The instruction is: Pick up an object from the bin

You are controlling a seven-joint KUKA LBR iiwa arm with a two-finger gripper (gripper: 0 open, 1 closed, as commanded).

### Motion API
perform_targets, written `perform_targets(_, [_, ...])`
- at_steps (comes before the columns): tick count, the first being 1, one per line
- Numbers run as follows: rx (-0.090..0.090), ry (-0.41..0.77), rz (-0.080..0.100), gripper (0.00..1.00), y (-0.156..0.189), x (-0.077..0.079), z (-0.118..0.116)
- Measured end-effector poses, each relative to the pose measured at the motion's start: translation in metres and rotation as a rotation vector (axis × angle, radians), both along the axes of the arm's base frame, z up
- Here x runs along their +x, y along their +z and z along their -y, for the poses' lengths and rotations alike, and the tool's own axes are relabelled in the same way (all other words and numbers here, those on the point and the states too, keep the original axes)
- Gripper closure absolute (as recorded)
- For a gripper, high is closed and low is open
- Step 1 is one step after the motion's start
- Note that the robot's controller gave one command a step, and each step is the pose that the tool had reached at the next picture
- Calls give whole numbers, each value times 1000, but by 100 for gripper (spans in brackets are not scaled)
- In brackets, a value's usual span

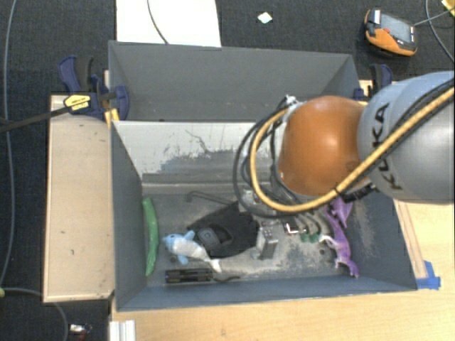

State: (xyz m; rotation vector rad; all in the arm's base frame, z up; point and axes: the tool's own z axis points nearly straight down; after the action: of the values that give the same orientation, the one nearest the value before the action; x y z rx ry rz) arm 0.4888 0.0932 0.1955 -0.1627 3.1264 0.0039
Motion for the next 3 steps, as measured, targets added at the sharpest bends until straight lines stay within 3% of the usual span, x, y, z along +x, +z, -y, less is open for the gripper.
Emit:
perform_targets(1, [-3, 91, -12, 0, -68, 22, -22])
perform_targets(2, [0, 30, -2, 0, 35, 3, -11])
perform_targets(3, [-1, -44, -10, 0, -40, 6, -29])
